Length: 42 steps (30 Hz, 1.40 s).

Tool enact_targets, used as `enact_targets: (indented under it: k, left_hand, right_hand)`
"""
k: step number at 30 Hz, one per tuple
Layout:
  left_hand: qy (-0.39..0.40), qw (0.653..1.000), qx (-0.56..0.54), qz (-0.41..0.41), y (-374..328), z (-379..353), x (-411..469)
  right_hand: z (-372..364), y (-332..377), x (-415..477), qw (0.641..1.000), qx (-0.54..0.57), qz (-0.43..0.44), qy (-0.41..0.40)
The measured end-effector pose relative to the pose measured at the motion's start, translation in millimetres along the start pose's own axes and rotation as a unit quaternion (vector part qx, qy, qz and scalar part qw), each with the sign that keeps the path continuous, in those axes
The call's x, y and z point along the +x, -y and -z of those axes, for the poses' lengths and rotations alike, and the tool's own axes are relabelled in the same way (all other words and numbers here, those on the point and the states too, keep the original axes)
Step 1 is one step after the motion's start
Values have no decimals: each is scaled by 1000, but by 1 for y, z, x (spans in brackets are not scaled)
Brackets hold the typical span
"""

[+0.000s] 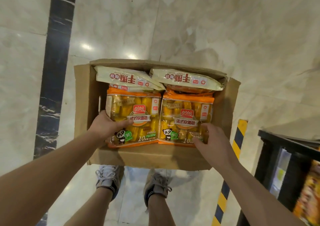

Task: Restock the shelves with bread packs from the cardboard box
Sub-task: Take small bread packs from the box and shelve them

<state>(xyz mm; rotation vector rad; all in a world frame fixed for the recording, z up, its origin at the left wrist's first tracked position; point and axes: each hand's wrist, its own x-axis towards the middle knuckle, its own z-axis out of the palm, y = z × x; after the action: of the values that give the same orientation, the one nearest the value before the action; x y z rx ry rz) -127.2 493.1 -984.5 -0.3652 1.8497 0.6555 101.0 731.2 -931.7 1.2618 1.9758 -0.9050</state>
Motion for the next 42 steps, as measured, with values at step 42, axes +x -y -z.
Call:
enact_targets:
  k: [42]
  left_hand:
    - [84, 986, -27, -143, -26, 112, -143]
  right_hand:
    - [52, 2, -57, 893, 434, -77, 91]
